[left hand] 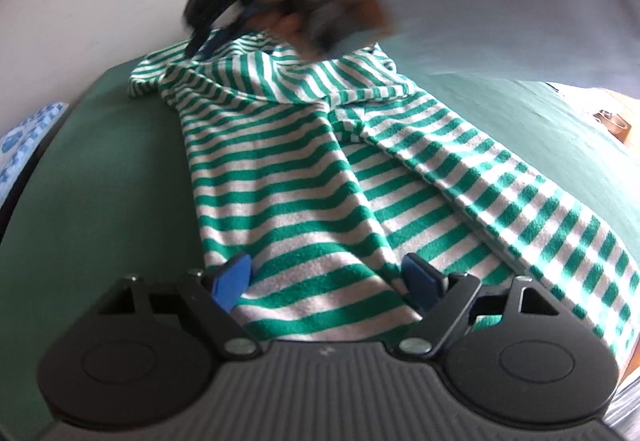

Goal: Fold clothes

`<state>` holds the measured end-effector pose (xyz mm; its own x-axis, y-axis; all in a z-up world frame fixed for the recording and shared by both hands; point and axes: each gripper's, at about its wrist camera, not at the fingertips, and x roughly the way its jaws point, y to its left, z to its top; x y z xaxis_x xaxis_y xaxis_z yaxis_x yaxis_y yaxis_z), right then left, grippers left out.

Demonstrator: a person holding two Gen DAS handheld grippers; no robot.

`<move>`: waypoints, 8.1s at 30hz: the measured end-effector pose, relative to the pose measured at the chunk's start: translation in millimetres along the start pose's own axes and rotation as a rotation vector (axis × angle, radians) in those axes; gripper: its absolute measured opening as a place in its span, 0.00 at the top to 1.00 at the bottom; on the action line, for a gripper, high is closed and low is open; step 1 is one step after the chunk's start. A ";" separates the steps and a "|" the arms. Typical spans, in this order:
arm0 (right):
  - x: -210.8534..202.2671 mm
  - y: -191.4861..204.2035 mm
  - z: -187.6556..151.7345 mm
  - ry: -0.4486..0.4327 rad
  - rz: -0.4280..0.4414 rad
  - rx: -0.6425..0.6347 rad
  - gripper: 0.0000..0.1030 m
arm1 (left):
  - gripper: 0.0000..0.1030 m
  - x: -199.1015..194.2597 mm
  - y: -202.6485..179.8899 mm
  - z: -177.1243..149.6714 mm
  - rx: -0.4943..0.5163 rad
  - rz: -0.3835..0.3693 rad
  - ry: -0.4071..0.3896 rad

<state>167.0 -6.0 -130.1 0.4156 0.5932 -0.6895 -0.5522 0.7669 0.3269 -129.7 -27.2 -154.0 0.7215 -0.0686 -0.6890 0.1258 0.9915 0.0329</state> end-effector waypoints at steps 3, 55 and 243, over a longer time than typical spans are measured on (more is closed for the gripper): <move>-33.4 -19.7 -22.0 -0.011 -0.052 0.048 0.64 | 0.18 -2.4 4.7 -2.7 0.023 -0.026 -0.005; -248.2 40.7 -299.1 -0.073 -0.059 0.045 0.55 | 0.16 -91.8 -72.2 -69.3 0.271 -0.343 0.150; -159.5 1.1 83.7 -0.394 -0.100 -0.011 0.86 | 0.97 149.0 25.9 166.9 0.085 0.289 -0.177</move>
<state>160.6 -79.2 34.4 0.7117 0.5657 -0.4164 -0.5015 0.8243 0.2626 94.6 -30.2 -135.0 0.8417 0.1879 -0.5063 -0.0501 0.9606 0.2733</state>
